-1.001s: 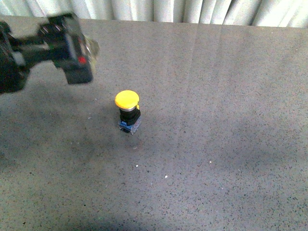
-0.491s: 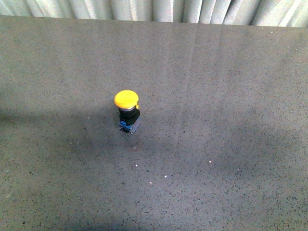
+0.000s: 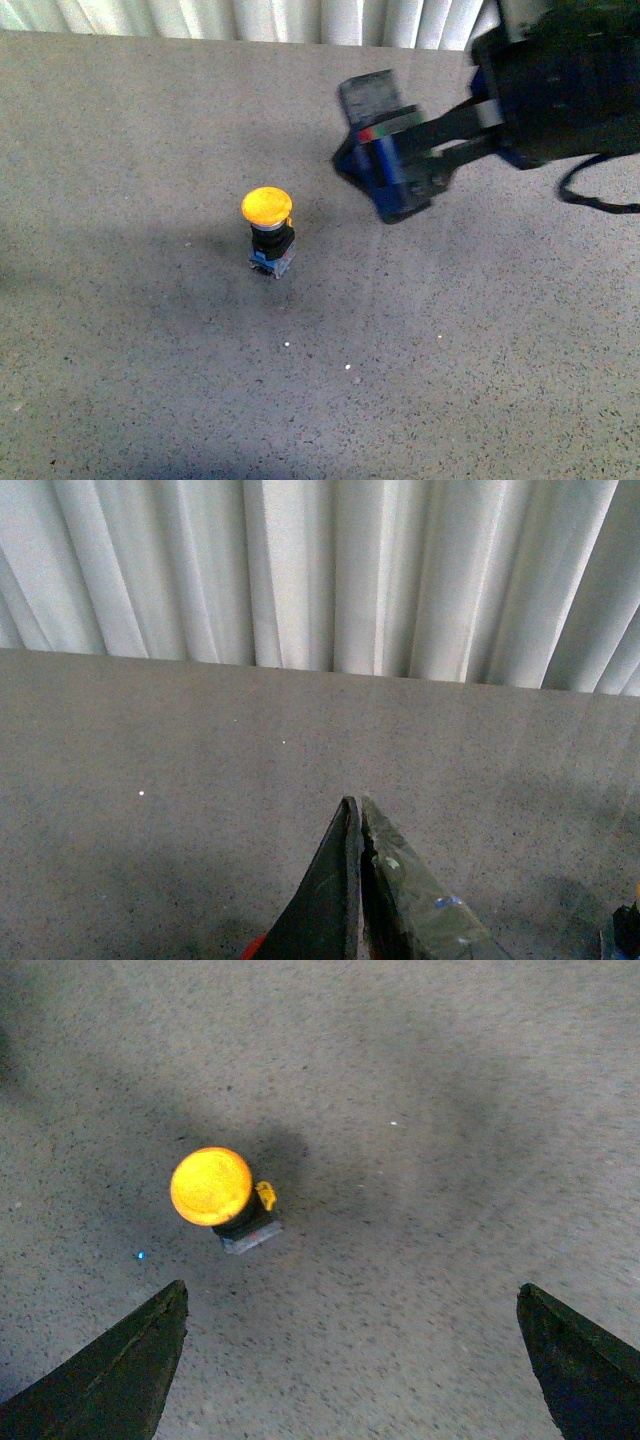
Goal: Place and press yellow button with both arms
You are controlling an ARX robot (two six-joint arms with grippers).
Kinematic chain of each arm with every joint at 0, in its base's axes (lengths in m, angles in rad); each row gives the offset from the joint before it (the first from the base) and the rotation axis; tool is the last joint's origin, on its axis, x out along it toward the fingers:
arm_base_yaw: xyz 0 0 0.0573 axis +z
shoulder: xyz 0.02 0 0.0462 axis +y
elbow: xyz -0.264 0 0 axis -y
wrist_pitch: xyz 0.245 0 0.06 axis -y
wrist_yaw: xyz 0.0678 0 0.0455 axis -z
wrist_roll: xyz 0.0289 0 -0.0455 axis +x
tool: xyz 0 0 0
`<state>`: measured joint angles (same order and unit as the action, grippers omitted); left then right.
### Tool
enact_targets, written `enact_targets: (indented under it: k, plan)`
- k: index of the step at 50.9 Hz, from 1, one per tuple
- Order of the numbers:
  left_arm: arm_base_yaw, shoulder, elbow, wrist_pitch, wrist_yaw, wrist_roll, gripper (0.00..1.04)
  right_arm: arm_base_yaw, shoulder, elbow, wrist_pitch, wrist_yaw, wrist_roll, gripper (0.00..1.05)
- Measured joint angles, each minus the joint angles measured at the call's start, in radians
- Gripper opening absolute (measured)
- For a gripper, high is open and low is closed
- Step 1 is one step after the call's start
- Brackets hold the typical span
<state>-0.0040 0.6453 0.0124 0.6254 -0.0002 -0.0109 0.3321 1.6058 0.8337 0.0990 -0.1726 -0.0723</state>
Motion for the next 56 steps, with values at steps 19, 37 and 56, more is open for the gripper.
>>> enact_targets:
  k: [19,37,56]
  plan:
    - [0.0,-0.224,0.0,-0.207,0.0,0.0,0.01,0.129,0.27,0.319,-0.128,0.05,0.091,0.47]
    - [0.0,-0.372,0.0,-0.352,0.0,0.0,0.01,0.173,0.338,0.361,-0.158,0.048,0.136,0.01]
    - [0.0,-0.465,0.0,-0.444,0.0,0.0,0.01,0.173,0.343,0.361,-0.173,0.05,0.136,0.01]
